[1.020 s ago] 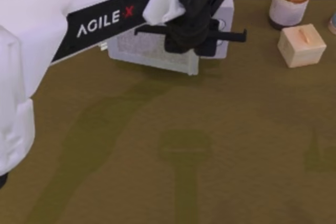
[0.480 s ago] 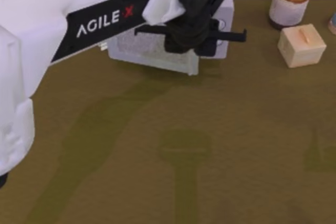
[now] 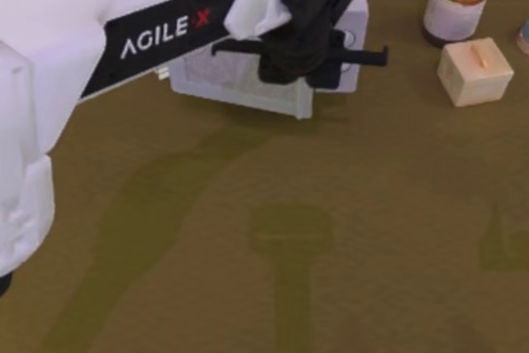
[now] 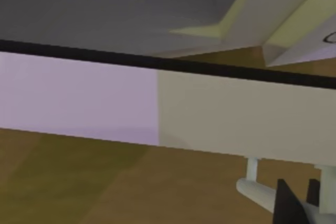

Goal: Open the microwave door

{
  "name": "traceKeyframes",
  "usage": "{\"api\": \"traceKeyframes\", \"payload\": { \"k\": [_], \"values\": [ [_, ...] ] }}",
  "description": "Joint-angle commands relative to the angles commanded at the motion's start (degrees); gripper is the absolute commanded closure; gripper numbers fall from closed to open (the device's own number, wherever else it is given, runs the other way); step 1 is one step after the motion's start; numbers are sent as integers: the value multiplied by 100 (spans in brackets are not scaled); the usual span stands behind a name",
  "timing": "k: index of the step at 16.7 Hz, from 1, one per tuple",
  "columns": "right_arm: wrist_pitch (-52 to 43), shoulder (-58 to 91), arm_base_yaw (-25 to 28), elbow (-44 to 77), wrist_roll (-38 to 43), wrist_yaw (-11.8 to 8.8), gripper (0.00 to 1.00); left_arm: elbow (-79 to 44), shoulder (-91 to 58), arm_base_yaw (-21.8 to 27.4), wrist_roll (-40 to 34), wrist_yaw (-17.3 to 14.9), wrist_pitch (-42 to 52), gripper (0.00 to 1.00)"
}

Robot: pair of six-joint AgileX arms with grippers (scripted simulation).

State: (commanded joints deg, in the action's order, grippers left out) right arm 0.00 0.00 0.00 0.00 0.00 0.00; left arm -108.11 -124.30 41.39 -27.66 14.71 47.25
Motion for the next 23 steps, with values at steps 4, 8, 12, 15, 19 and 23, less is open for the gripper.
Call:
{"api": "traceKeyframes", "payload": {
  "k": [4,8,12,15,19,23],
  "values": [
    [0,0,0,0,0,0,0,348,224,-46,239,-89,-171,100],
    [0,0,0,0,0,0,0,669,445,-88,469,-181,-349,100],
    [0,0,0,0,0,0,0,669,445,-88,469,-181,-349,100],
    [0,0,0,0,0,0,0,669,445,-88,469,-181,-349,100],
    [0,0,0,0,0,0,0,669,445,-88,469,-181,-349,100],
    [0,0,0,0,0,0,0,669,445,-88,469,-181,-349,100]
  ]
}}
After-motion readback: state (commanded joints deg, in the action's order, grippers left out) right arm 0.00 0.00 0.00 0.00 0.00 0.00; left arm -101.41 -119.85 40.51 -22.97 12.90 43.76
